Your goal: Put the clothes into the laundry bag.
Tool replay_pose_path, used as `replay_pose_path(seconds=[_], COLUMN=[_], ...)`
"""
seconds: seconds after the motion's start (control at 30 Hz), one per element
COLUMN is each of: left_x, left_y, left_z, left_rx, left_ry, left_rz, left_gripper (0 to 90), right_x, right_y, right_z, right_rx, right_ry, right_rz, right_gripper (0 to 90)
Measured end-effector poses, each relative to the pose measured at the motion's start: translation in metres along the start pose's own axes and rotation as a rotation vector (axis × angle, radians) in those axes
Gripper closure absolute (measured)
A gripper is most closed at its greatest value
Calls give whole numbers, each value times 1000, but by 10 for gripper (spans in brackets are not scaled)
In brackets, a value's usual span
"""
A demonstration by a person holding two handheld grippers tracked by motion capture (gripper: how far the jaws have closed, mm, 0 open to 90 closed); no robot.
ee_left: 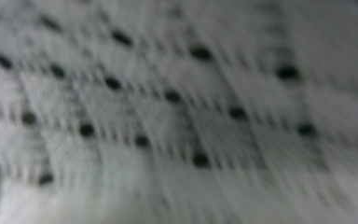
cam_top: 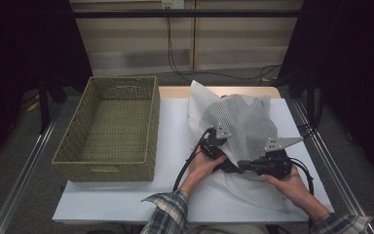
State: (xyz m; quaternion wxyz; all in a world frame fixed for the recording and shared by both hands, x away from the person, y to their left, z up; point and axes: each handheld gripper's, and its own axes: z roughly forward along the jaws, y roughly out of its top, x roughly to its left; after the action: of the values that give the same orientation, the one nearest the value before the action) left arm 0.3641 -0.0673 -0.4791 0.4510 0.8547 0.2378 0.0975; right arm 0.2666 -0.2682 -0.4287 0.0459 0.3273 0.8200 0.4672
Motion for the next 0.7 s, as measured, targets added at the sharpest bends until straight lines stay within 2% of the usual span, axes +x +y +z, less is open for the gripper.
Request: replay_pose_path(seconds=[0.1, 0.27, 0.37, 0.47, 0.53, 0.63, 0.7], left_x=[-1, -9, -13, -15, -16, -17, -19], left_y=[-3, -9, -13, -15, -18, -23, -26], left_z=[-9, -28, -41, -56, -64, -78, -85], left_rx=[4, 25, 21, 9, 0, 10, -3], left_ry=[-32, -64, -95, -106, -119, -118, -126], left_rz=[-3, 18, 20, 31, 17, 38, 46], left_gripper=[725, 589, 520, 452, 432, 413, 410], right_x=[-2, -8, -10, -10, -10, -12, -12], right_y=[-1, -4, -5, -7, -7, -7, -8], right_z=[0, 5, 5, 7, 7, 8, 8], right_rx=[2, 26, 34, 47, 50, 55, 61], right_ry=[-12, -35, -42, -55, -54, -65, -67], right_rz=[6, 12, 15, 12, 14, 11, 11], right_gripper=[900, 900, 900, 900, 900, 900, 900])
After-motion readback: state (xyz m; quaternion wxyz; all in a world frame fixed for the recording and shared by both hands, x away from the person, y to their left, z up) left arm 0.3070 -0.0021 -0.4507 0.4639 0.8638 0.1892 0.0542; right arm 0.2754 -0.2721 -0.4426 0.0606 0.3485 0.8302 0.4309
